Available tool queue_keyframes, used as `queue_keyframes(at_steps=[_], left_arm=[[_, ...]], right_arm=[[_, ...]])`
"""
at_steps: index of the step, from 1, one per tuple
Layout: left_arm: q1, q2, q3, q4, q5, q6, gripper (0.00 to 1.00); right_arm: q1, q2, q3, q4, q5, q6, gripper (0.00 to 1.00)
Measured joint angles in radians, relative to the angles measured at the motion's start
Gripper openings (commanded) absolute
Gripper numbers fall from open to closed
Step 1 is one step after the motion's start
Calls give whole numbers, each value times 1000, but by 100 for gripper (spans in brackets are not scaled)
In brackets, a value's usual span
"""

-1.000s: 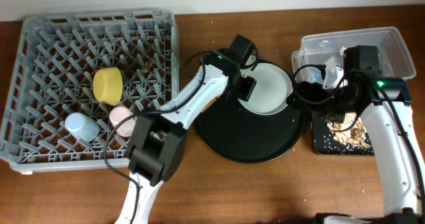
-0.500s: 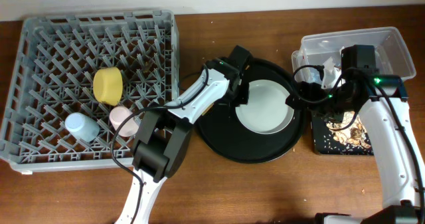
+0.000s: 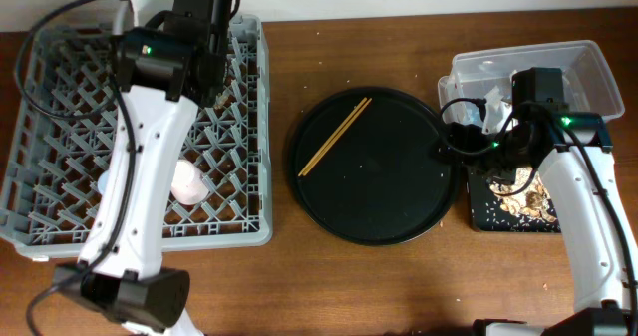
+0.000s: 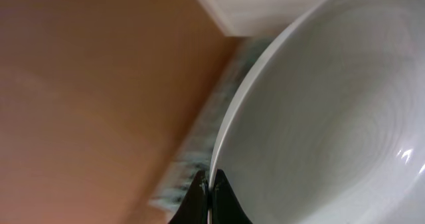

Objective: Sort waste into correct bins and load items into the dishwasher rack

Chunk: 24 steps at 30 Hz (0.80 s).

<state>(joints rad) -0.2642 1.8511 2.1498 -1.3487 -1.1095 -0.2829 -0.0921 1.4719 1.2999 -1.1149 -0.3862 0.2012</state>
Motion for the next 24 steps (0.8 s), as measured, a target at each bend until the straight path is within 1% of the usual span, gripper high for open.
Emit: queue_keyframes(at_steps=[1,2,4,7,9,12,15,16,17,18,19,21,22,23,24], left_arm=[[21,33,-7,-2,-92,0,0],[40,57,-21,-3,-143,-5,0],[97,91,-76,-4,-199,-68,0],[182,168,-138,27,-240,-115,0],[212,205,-161,63,-249,-126,0],[251,237,-169,76,-249,-130,0],[269,277,-169,82,-218,-130,0],[272,304,-170,81,-204,-130,17],[274,323,-170,82,-193,-130,41],[274,332,-170,79,-187,-125,77],[271,333,-171,78,-181,-132,87],[256,327,-171,79,-145,-134,87],[240,310,-168,79,-82,-117,87],[218,282,-154,78,14,-88,86],[194,244,-126,81,160,-54,85]], right_arm=[[0,0,0,0,0,1,95],[0,0,0,0,0,1,96],[0,0,0,0,0,1,96],[0,1,0,0,0,1,96],[0,1,0,0,0,1,96],[0,1,0,1,0,1,96],[0,1,0,0,0,1,96],[0,1,0,0,0,1,96],[0,1,0,0,0,1,96],[0,1,0,0,0,1,96],[0,1,0,0,0,1,96],[0,1,0,0,0,1,96],[0,1,0,0,0,2,96],[0,1,0,0,0,1,96],[0,1,0,0,0,0,96]])
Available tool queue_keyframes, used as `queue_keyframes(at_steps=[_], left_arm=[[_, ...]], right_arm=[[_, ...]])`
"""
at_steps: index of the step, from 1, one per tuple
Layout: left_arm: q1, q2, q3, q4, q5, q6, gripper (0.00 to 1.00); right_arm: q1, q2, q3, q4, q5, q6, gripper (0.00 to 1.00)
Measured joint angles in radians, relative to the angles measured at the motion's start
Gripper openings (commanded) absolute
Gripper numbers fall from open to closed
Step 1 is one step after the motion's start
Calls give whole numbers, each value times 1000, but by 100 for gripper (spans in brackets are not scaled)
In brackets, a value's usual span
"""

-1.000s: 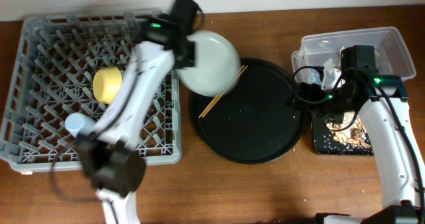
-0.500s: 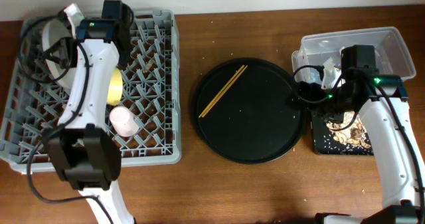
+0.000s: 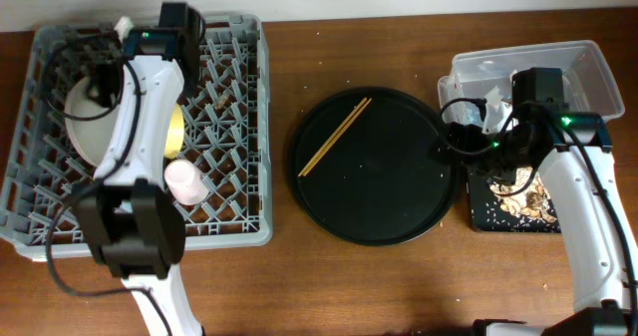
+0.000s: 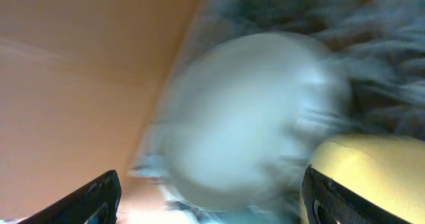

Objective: Sort waste into correct bins and load items into the dishwasher rack

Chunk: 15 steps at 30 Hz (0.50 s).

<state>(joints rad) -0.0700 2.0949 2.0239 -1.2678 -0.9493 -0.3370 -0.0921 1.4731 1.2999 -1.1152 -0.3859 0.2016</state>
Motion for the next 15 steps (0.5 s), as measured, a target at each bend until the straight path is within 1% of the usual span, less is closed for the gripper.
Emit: queue_keyframes(at_steps=[1,3,4,5,6,7,8,9,10,11,13,15], left_arm=[[-35,-67,43,3,230,32,84],[-88,-157,72,16,552,54,76],[-125,-182,82,19,686,64,74],[-174,-188,85,24,784,75,73],[-216,-177,81,26,848,85,70],[-276,-136,68,43,906,117,68],[-309,-106,59,48,922,143,66],[-344,-61,52,56,935,172,64],[-382,9,50,77,944,198,57],[-417,83,39,95,953,218,52],[-458,189,29,145,961,254,50],[-481,223,27,183,961,298,47]], right_arm=[[0,0,0,0,0,0,96],[0,0,0,1,0,1,96],[0,0,0,1,0,0,96],[0,0,0,1,0,0,97],[0,0,0,2,0,0,97],[0,0,0,2,3,1,97],[0,0,0,2,6,0,97],[0,0,0,2,11,0,100],[0,0,0,2,13,0,99],[0,0,0,1,17,1,99],[0,0,0,2,21,1,98],[0,1,0,5,22,0,99]])
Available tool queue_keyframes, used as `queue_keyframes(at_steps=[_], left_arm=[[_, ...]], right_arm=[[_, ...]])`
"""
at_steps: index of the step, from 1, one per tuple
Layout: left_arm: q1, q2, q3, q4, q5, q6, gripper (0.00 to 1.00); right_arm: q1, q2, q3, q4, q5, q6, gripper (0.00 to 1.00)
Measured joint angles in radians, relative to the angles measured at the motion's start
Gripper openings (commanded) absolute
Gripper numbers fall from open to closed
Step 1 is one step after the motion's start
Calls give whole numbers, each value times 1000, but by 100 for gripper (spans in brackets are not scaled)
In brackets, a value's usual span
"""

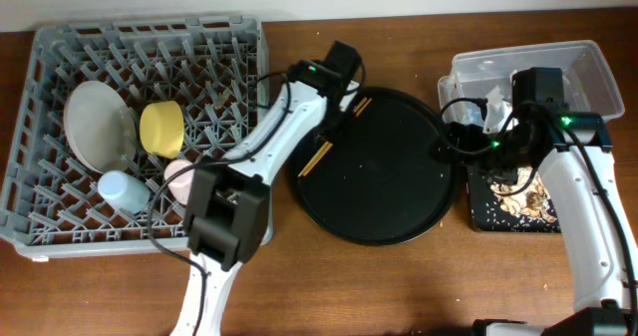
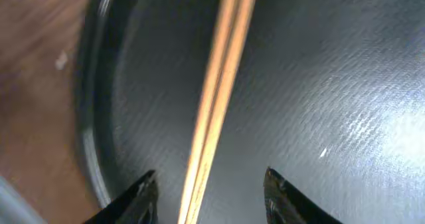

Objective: Sort waste into correct bins and load items into the dishwasher rack

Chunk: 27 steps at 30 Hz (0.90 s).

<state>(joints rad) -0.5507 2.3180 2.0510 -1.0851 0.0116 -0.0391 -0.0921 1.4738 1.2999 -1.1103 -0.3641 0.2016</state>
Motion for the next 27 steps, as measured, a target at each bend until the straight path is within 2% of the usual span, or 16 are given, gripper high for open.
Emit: queue_keyframes(at_steps=[5,11,12,13,18,27], left_arm=[[-81,40,0,79,-24,85,45],[-82,114,0,100,-87,104,44],[-81,114,0,99,-91,104,42],[-81,114,0,99,-91,104,35],[-81,114,13,38,-98,108,39],[-81,114,23,96,-187,108,39]], right_arm=[[0,0,0,0,0,0,99],[0,0,0,0,0,0,98],[0,0,0,0,0,1,99],[0,0,0,0,0,1,99],[0,0,0,1,0,0,98],[0,1,0,0,0,0,98]])
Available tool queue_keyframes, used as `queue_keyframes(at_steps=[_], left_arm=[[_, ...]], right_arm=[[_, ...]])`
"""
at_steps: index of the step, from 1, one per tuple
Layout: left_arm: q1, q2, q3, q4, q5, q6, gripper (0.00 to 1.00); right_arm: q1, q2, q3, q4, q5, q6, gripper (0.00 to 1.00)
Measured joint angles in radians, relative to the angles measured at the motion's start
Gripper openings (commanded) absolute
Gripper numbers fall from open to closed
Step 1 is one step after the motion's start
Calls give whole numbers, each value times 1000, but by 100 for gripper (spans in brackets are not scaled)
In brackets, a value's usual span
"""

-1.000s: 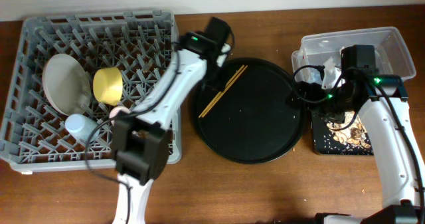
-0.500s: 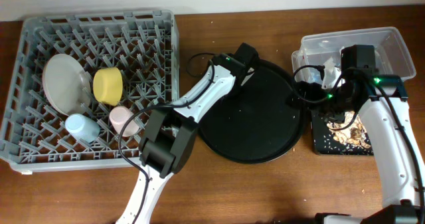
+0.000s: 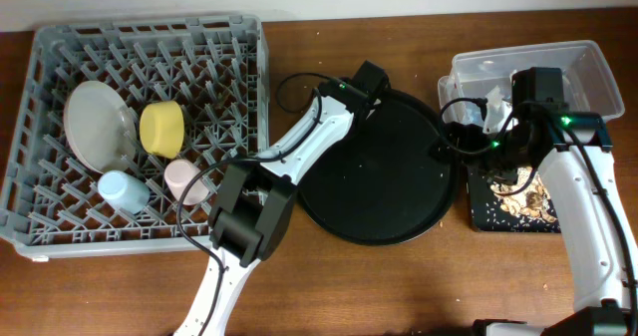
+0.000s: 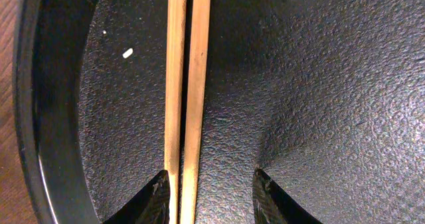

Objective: Sort waste into correct bins and load items into the dishwasher rack

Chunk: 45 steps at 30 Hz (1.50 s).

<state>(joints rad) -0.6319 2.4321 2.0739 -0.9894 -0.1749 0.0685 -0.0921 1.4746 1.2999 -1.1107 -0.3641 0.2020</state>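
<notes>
Two wooden chopsticks (image 4: 188,84) lie side by side on the round black tray (image 4: 319,84). My left gripper (image 4: 212,199) is open just above them, with the sticks between its fingertips, close beside the left one. Overhead, the left gripper (image 3: 365,83) is over the tray's (image 3: 399,191) upper left part and the arm hides the chopsticks. The grey dishwasher rack (image 3: 249,97) holds a white plate (image 3: 95,127), a yellow bowl (image 3: 161,129), a pink cup (image 3: 184,179) and a blue cup (image 3: 122,189). My right gripper (image 3: 455,137) sits at the tray's right edge; its jaws are unclear.
A clear plastic bin (image 3: 573,62) with white paper waste stands at the back right. A black bin (image 3: 513,204) with food scraps sits in front of it, under the right arm. Crumbs are scattered on the brown table.
My left gripper has moved right along the chopsticks toward the tray's back, and now sits lower with its open fingertips astride them. The right arm has not moved.
First my left gripper was shut on the white plate's rim over the rack. Then it was open, with the plate standing in the rack beside the yellow bowl. Then it was over the tray's left rim above the chopsticks, and now it straddles them.
</notes>
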Motion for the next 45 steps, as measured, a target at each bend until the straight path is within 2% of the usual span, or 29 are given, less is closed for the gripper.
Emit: queue_keyframes(at_steps=[14,19,32,34,35,36,40,45], left_arm=[[0,9,-1,-18,59,1,42],[0,49,106,-172,66,1,43],[6,91,150,-145,29,3,42],[6,93,151,-147,42,3,31],[10,93,153,-151,58,4,19],[13,96,159,-162,75,7,2],[13,131,254,-326,131,-1,0],[14,144,472,-484,176,-10,0]], right_arm=[[0,0,0,-11,0,0,98],[0,0,0,-11,0,0,98],[0,0,0,-15,0,0,99],[0,0,0,-15,0,0,98],[0,0,0,-15,0,0,99],[0,0,0,-15,0,0,99],[0,0,0,-15,0,0,98],[0,0,0,-16,0,0,99]])
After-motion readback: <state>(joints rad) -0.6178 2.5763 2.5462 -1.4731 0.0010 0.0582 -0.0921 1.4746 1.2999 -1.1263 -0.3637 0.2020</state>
